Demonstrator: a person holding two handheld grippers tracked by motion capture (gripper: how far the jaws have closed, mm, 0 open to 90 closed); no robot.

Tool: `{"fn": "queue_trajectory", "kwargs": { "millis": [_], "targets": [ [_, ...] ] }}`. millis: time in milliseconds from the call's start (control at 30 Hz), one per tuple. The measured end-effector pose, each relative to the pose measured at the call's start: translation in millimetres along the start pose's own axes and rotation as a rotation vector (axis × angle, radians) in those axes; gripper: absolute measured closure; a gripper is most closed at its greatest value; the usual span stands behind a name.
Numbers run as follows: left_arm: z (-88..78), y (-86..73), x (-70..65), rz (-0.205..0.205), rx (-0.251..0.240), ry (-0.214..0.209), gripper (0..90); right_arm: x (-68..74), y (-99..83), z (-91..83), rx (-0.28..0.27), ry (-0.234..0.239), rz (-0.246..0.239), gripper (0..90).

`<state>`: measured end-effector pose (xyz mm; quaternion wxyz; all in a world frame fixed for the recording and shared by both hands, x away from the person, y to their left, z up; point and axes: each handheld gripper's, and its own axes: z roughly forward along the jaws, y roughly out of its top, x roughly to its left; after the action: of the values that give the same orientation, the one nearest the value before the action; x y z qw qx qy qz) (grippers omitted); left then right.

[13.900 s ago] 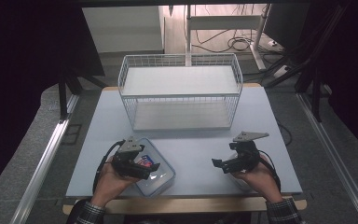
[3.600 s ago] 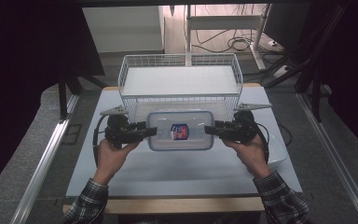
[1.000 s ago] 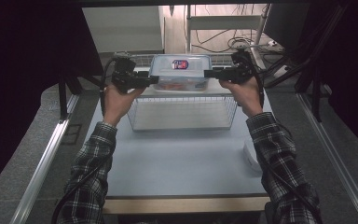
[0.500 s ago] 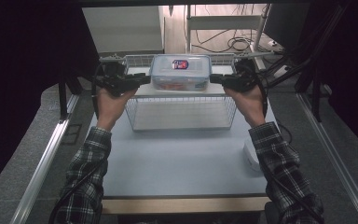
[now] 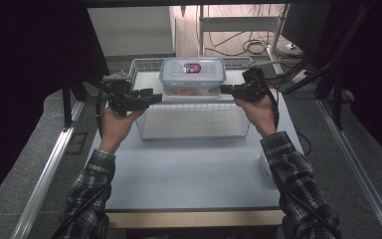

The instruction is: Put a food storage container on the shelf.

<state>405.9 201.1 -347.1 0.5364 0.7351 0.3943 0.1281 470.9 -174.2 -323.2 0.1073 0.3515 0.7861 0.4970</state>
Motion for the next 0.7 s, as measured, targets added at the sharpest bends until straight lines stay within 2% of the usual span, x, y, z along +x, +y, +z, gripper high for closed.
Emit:
{"fn": "queue_trajectory", "kwargs": {
  "millis": [167,267,300,333,400,433,467,600,667,700],
  "targets": [
    [-1.8,-8.9,-6.2,0.018,0.002,-0.001,41.4,1.4,-2.6,-0.2,-0.012,0.010,0.002,87.5],
    [-0.6,-20.1,-14.4,0.033,0.016,-0.027,33.5,9.9,-10.6,-2.0,-0.036,0.008,-0.027,75.0],
    [-0.6,-20.1,-14.4,0.033,0.016,-0.027,29.7,9.9,-10.6,-2.0,-0.036,0.008,-0.027,75.0],
    [1.8,-26.0,-19.6,0.052,0.038,-0.032,26.9,13.8,-16.2,-2.7,-0.046,0.007,-0.035,68.5],
    [2.8,-29.2,-23.1,0.069,0.045,-0.018,22.8,16.9,-22.6,-3.8,-0.051,0.008,-0.044,63.2],
    [4.4,-35.7,-29.0,0.099,0.058,0.000,21.3,18.4,-26.0,-4.5,-0.053,0.009,-0.045,60.3],
    [5.1,-39.1,-31.3,0.110,0.063,0.002,19.9,19.8,-29.4,-5.3,-0.055,0.011,-0.046,57.5],
    [8.2,-52.0,-38.7,0.131,0.082,0.020,12.1,24.3,-43.3,-8.2,-0.056,0.015,-0.058,46.5],
    [9.3,-58.1,-41.6,0.137,0.091,0.023,11.1,26.0,-49.9,-9.5,-0.046,0.011,-0.066,41.2],
    [9.3,-58.1,-41.6,0.137,0.091,0.023,10.2,26.0,-49.9,-9.5,-0.046,0.011,-0.066,41.2]
  ]
}}
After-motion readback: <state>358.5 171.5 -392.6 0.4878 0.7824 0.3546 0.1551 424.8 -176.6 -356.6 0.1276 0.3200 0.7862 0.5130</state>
